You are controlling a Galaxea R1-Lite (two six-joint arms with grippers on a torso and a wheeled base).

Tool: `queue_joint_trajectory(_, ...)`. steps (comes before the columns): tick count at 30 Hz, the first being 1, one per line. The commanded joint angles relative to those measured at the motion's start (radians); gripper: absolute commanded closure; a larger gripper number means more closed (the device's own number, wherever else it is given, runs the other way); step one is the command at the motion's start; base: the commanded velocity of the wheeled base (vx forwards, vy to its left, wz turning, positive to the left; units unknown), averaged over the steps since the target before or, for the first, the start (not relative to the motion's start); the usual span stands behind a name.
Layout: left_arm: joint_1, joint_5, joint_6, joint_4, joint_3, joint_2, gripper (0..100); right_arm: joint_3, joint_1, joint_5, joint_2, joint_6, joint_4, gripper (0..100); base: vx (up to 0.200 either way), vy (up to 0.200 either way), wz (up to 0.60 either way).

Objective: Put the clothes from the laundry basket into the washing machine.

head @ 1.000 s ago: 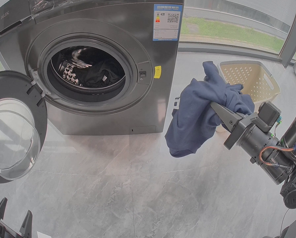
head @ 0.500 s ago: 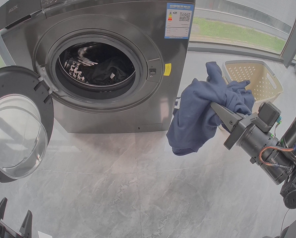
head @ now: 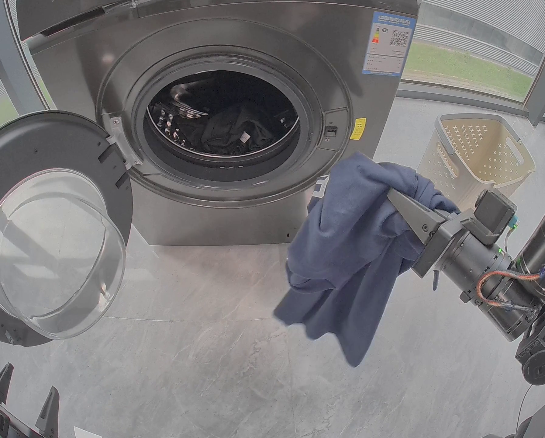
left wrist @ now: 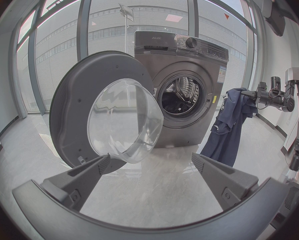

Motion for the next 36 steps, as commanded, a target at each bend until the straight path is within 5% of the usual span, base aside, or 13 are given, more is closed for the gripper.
queue_joint_trajectory(1, 0.0, 0.0, -0.001, 0.0, 0.016, -0.014, 0, 0.001, 0.0, -0.001, 0.003, 0.0, -0.001, 100, 0.0, 0.0, 0.0)
queue_joint_trajectory(9, 0.0, 0.0, 0.001, 0.0, 0.016, -0.014, 0, 0.005, 0.0, 0.001, 0.004, 0.0, -0.001, 100, -0.15, 0.0, 0.0)
queue_joint_trajectory(27, 0.0, 0.002, 0.002, 0.0, 0.016, -0.014, 0, 0.011, -0.011, -0.001, 0.01, 0.011, -0.001, 100, 0.0, 0.0, 0.0)
queue_joint_trajectory(36, 0.002, 0.002, 0.004, 0.0, 0.018, -0.014, 0, -0.009, 0.022, -0.002, 0.024, -0.002, 0.015, 100, 0.0, 0.2, 0.0)
